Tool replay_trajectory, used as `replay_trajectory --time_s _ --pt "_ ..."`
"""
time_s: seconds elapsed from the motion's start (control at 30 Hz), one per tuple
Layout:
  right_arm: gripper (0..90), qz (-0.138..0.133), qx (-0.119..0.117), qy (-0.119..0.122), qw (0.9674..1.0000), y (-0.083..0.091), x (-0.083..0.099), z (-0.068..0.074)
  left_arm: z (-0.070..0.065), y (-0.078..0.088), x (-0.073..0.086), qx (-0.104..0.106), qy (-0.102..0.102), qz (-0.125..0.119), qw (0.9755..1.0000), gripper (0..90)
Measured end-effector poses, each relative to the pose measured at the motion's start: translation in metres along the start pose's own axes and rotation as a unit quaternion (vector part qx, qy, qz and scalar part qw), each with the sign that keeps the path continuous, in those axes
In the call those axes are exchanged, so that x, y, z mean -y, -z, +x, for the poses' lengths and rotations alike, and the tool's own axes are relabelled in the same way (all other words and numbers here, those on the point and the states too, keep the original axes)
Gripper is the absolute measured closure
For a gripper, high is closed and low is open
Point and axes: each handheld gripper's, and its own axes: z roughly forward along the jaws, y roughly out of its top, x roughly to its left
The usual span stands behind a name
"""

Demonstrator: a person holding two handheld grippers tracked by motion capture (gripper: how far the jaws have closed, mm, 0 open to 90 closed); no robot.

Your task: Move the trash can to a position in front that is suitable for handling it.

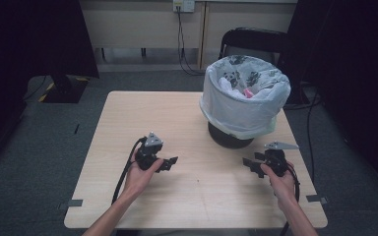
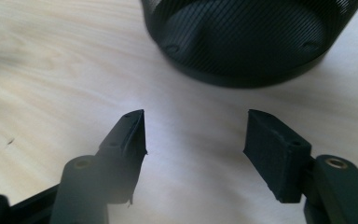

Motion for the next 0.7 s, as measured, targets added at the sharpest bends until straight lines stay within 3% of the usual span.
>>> replay_trajectory --time_s 0.13,0.27,0.37,0.47,0.57,0.63,0.7 --pt "39.4 -0.01 0.006 -0.005 0.9999 0.001 -0.013 -0.011 0.003 -0.016 -0.02 0.006 0.014 -0.01 0.9998 19.4" --pt "35.2 -0.011 0.015 -0.021 0.9996 -0.002 -0.021 -0.023 0.014 -0.033 -0.042 0.008 0.058 -0.047 0.9972 20.2" --pt "35.1 -0.007 0.029 -0.034 0.999 -0.008 -0.027 -0.036 0.018 -0.045 -0.057 0.017 0.072 -0.047 0.9961 22.2" --pt "35.9 -0.01 0.033 -0.035 0.9988 -0.009 -0.031 -0.044 0.018 -0.056 -0.076 0.009 0.065 -0.049 0.9966 22.3" --pt "43.2 -0.023 0.064 -0.039 0.997 -0.005 -0.039 -0.061 0.021 -0.066 -0.095 -0.001 0.064 -0.056 0.9963 22.3" --pt "46.2 -0.029 0.078 -0.047 0.9955 -0.004 -0.043 -0.071 0.021 -0.071 -0.106 -0.007 0.048 -0.058 0.9971 22.2" --pt "46.9 -0.036 0.088 -0.054 0.994 -0.004 -0.048 -0.079 0.022 -0.075 -0.111 -0.01 0.047 -0.061 0.997 22.3"
